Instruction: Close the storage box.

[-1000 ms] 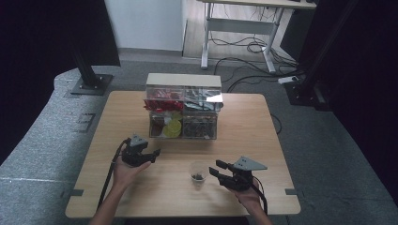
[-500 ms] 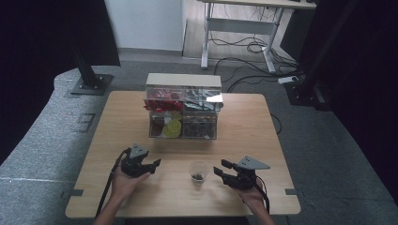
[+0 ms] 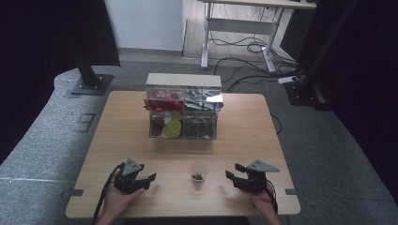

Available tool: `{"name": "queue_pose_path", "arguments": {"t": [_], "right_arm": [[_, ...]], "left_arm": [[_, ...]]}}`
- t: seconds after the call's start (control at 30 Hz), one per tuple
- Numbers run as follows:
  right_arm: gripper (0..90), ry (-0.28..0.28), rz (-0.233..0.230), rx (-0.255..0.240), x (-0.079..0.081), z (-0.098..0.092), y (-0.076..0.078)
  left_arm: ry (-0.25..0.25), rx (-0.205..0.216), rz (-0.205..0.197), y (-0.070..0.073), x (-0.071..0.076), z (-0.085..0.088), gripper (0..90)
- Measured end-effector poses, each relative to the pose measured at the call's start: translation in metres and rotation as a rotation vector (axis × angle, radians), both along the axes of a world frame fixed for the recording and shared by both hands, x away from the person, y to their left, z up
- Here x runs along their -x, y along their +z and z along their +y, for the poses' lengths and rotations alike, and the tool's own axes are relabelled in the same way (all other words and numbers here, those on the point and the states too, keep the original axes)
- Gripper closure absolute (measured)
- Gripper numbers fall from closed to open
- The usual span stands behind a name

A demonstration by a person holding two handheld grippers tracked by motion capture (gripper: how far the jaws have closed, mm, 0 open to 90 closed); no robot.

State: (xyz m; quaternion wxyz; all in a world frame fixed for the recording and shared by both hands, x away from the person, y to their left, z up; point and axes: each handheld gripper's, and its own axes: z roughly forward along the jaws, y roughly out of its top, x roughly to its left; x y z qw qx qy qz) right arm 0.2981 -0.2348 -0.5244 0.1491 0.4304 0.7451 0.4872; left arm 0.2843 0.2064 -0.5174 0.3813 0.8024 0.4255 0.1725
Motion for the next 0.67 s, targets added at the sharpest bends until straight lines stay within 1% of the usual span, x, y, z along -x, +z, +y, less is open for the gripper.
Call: {"name": "queue_pose_path", "arguments": {"t": [0.1,0.17,0.3,0.37,0.4,0.5,0.67], "right_arm": [[40.4,-0.014,0.009,0.009,-0.0005,-0.0027,-0.0025],[40.3,-0.021,0.017,0.005,-0.0017,-0.0045,-0.0035],[39.5,-0.023,0.010,0.006,-0.0016,-0.0043,-0.0030],[39.1,-0.025,0.011,0.010,-0.0015,-0.0036,-0.0033],[39.0,-0.026,0.011,0.012,-0.0016,-0.0038,-0.0036],[38.9,-0.027,0.011,0.012,-0.0016,-0.0043,-0.0037],[38.6,-0.033,0.009,0.007,-0.0015,-0.0059,-0.0033]], "left_arm": [[0.008,0.002,0.006,-0.0032,0.0047,0.0046,35.9],[0.013,-0.001,0.011,-0.0038,0.0049,0.0065,36.0],[0.015,0.008,0.000,-0.0022,0.0039,0.0048,36.0],[0.008,-0.003,0.002,-0.0031,0.0037,0.0032,36.0],[0.007,-0.017,0.001,-0.0048,0.0035,0.0016,35.9],[0.005,-0.026,0.004,-0.0058,0.0029,0.0010,35.9],[0.007,-0.017,-0.001,-0.0049,0.0022,0.0019,35.8]]}}
